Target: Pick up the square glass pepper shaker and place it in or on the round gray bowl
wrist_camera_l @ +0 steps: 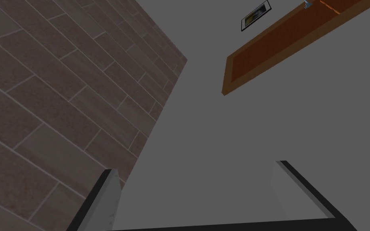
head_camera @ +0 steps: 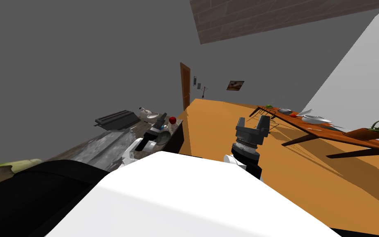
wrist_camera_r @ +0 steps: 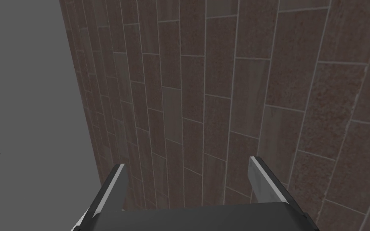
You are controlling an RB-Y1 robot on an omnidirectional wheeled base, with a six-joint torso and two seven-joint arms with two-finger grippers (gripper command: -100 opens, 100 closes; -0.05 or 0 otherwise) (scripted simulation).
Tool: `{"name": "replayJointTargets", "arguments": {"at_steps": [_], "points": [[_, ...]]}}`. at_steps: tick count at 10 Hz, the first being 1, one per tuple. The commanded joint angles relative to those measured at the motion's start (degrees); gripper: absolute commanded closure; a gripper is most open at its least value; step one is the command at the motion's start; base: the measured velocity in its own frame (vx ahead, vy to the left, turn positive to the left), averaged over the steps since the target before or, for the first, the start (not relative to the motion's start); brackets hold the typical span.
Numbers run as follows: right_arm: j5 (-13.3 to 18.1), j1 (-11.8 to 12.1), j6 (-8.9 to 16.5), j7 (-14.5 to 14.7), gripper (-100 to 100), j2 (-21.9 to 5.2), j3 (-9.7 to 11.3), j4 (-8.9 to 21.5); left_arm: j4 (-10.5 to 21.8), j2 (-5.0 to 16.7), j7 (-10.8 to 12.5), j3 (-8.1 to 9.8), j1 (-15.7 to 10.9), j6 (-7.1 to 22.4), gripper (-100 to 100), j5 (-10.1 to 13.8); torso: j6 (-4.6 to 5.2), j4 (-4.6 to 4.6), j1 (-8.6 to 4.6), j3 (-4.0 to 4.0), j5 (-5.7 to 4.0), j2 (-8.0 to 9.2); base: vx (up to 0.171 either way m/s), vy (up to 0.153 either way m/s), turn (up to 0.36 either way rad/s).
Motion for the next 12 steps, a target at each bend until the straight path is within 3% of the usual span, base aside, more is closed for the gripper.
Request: {"name": "replayJointTargets", "arguments": {"at_steps": [1, 5, 12], "points": [[0.0, 0.0, 0.0, 0.0, 0, 0.0, 0.0, 0.0, 0.9, 2.7, -0.1, -0.14, -0.2, 1.5, -100, -0.6, 0.0, 0.0, 0.0, 0.0, 0.0, 0.0, 0.002, 0.004, -0.069], [0.0, 0.0, 0.0, 0.0, 0, 0.0, 0.0, 0.0, 3.5, 9.1, 0.2, -0.67, -0.6, 4.5, -100, -2.1, 0.0, 0.0, -0.02, 0.01, -0.01, 0.01, 0.001, 0.007, -0.104], [0.0, 0.0, 0.0, 0.0, 0, 0.0, 0.0, 0.0, 8.5, 20.9, 1.3, -3.46, -0.3, 10.0, -100, -5.6, 0.0, 0.01, 0.05, 0.01, 0.01, 0.02, -0.004, 0.024, -0.098]]}}
